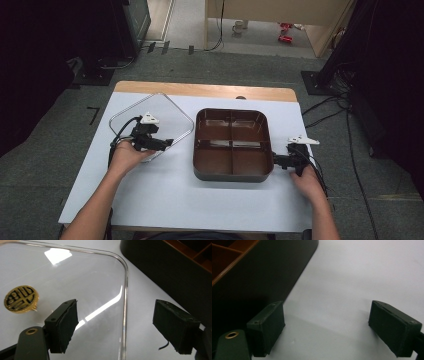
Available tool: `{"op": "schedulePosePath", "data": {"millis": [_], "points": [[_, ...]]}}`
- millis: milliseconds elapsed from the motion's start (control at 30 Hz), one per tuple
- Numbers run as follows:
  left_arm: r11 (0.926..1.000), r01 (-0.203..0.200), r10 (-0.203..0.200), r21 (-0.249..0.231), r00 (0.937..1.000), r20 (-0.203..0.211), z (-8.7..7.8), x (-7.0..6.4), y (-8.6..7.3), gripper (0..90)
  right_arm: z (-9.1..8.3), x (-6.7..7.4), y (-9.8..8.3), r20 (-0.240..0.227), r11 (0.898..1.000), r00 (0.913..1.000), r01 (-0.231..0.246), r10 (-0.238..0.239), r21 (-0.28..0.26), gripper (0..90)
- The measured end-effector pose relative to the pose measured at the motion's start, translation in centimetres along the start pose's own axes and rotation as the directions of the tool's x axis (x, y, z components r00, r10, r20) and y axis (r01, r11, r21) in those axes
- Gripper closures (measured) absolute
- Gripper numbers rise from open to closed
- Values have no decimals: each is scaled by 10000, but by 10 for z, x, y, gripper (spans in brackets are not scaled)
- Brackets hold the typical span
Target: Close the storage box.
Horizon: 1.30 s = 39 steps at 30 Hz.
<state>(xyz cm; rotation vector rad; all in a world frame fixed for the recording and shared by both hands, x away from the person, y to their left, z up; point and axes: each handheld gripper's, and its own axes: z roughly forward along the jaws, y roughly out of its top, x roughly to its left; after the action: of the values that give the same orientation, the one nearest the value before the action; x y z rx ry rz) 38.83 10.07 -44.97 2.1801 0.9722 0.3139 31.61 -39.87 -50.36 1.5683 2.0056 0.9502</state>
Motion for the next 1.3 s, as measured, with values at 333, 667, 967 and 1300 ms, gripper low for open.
{"op": "schedulePosePath", "data": {"millis": [333, 667, 967, 1300], "points": [[9988, 460, -467, -167, 9981, -407, -2, 21, 2, 220, 0, 0, 0, 3, 10000, 10000, -1, 1, 2, 131], [9943, 1039, -1056, -259, 9914, -771, 5, 49, 8, 242, 0, 0, 0, 5, 10000, 10000, -3, 3, 5, 131], [9922, 1248, -1245, -60, 9838, -1292, 16, 68, 10, 248, 0, 0, 0, 5, 10000, 10000, -4, 4, 5, 131], [9922, 1230, -1178, 201, 9783, -1707, 31, 76, 10, 325, 0, 0, 0, -9, 10000, 10000, -11, 11, 7, 130]]}}
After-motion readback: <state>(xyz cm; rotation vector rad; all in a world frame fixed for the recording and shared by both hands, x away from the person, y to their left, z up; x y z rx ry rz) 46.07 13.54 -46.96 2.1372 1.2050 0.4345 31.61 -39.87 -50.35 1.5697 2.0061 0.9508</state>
